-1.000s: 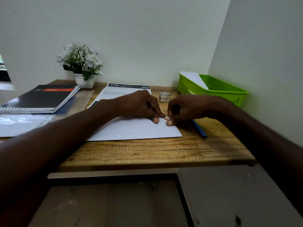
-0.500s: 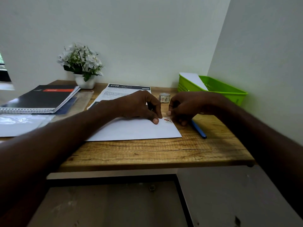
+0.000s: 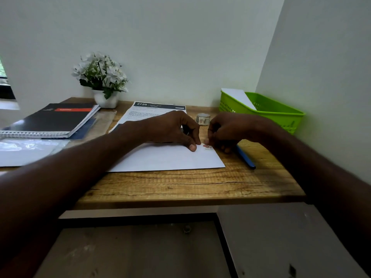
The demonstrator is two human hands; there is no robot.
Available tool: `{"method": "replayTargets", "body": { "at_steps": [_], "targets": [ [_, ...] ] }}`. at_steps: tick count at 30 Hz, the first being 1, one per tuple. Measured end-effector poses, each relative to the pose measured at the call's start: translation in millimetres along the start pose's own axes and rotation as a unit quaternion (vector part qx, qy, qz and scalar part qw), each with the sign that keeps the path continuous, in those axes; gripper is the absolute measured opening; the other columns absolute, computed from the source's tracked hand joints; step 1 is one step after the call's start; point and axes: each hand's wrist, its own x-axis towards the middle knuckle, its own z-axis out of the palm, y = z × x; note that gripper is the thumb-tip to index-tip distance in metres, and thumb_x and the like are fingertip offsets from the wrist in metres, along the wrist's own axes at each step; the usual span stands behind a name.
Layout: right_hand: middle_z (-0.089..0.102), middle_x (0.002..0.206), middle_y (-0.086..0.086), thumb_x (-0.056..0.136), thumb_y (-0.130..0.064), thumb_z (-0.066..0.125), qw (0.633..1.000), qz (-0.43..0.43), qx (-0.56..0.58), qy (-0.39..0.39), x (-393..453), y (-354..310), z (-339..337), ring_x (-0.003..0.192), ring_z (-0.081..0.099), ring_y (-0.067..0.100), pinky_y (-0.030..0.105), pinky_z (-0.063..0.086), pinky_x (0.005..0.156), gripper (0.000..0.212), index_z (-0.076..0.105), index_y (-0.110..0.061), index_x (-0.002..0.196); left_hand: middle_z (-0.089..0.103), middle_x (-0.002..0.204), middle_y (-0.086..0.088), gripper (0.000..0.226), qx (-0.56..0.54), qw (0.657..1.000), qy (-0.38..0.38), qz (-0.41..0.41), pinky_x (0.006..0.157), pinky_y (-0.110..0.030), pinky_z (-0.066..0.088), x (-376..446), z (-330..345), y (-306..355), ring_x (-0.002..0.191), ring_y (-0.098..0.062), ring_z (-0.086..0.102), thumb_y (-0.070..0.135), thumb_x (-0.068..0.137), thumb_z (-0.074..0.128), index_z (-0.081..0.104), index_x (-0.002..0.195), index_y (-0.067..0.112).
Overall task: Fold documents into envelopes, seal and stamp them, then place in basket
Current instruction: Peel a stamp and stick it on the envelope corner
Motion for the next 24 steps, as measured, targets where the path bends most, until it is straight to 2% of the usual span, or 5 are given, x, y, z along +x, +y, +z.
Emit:
{"method": "replayTargets", "body": {
  "at_steps": [5,9,15,21,24],
  "targets": [
    [0.072,0.085,0.012,0.097,-0.012,0.069,0.999,-0.004,-0.006,0.039,-2.1,0.4,5.1,0.057,0.068,0.019,0.032,0.062,0.062,0.006,0.068,-0.007,0.101,0.076,0.09,0.0,0.017,0.001,1.0,0.0,0.003,0.086,-0.039,0.051,-1.1,-0.7,0.3,0.092,-0.026,0.066,0.025,0.079,0.089,0.081,0.092,0.018],
    [0.074,0.081,0.014,0.096,-0.003,0.058,0.995,-0.018,-0.036,0.089,-2.7,0.4,9.3,0.055,0.07,0.023,0.032,0.061,0.054,0.012,0.069,-0.001,0.1,0.075,0.089,-0.001,0.019,0.007,1.0,-0.001,0.008,0.086,-0.041,0.05,-1.1,0.4,2.3,0.091,-0.026,0.066,0.026,0.079,0.089,0.08,0.094,0.02],
    [0.073,0.077,0.005,0.089,-0.02,0.08,0.996,-0.06,-0.043,0.056,-15.1,4.7,6.1,0.054,0.066,0.012,0.024,0.05,0.054,0.015,0.068,-0.011,0.088,0.072,0.092,-0.01,0.029,-0.004,1.0,-0.003,0.015,0.084,-0.036,0.05,-1.2,-0.6,2.9,0.09,-0.029,0.064,0.028,0.079,0.088,0.08,0.106,0.026],
    [0.074,0.09,0.01,0.087,-0.005,0.078,0.998,-0.054,-0.035,-0.016,-26.2,6.0,-5.2,0.074,0.069,0.018,0.024,0.054,0.06,0.015,0.069,-0.013,0.096,0.077,0.095,0.003,0.023,0.002,1.0,0.002,-0.006,0.093,-0.044,0.052,-0.5,1.1,1.0,0.095,-0.024,0.066,0.029,0.078,0.089,0.082,0.1,0.027],
    [0.074,0.085,0.008,0.096,-0.019,0.072,0.999,-0.032,-0.019,0.012,-24.0,2.1,-1.1,0.067,0.07,0.017,0.027,0.059,0.062,0.008,0.068,-0.011,0.097,0.076,0.094,-0.001,0.022,0.004,1.0,-0.001,-0.004,0.091,-0.044,0.052,-0.3,0.5,0.1,0.093,-0.024,0.066,0.031,0.078,0.089,0.082,0.099,0.028]
  ]
}}
